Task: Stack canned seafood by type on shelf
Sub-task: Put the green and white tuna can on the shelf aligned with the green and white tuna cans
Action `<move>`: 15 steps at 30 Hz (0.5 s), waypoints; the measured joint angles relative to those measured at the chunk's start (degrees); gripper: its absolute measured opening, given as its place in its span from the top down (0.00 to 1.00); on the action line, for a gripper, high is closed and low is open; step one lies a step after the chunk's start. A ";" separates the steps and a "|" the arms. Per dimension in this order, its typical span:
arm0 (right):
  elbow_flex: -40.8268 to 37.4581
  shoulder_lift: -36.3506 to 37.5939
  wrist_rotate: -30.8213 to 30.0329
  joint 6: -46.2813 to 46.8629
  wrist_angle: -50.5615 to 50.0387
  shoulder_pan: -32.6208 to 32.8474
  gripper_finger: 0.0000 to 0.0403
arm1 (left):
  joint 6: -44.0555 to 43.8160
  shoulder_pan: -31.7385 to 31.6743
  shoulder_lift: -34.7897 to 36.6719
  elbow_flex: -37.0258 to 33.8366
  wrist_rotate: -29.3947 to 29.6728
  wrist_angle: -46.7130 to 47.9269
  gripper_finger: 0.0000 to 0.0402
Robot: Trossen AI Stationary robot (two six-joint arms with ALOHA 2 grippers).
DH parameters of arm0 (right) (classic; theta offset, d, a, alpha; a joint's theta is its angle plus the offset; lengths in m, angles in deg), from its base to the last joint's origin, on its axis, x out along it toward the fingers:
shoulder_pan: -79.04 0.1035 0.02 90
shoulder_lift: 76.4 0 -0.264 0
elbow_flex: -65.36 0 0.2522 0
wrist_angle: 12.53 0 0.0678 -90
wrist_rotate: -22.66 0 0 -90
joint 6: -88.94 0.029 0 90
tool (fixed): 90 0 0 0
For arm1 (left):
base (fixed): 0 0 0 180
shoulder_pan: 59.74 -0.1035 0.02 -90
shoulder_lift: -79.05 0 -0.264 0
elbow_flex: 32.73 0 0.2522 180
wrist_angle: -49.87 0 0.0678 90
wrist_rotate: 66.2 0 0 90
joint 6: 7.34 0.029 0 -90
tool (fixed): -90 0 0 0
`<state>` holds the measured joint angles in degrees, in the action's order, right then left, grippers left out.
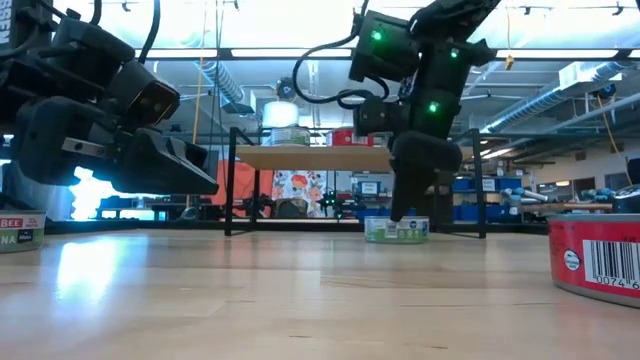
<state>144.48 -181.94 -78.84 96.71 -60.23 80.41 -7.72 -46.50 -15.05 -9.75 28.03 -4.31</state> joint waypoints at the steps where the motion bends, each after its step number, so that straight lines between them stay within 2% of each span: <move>1: 0.41 0.00 0.63 0.12 0.00 0.26 0.98 | -0.03 0.00 0.00 0.00 0.00 -0.01 0.99; 7: 4.47 -0.59 6.87 1.10 -0.36 2.24 0.99 | -0.24 0.00 0.00 0.00 0.02 -0.02 0.99; 15: 7.61 -0.48 5.47 4.81 -2.69 5.77 0.95 | -0.02 0.00 0.00 0.00 0.01 -0.04 0.99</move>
<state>152.10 -182.42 -73.37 101.51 -62.92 86.18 -7.74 -46.50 -15.05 -9.75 28.04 -4.35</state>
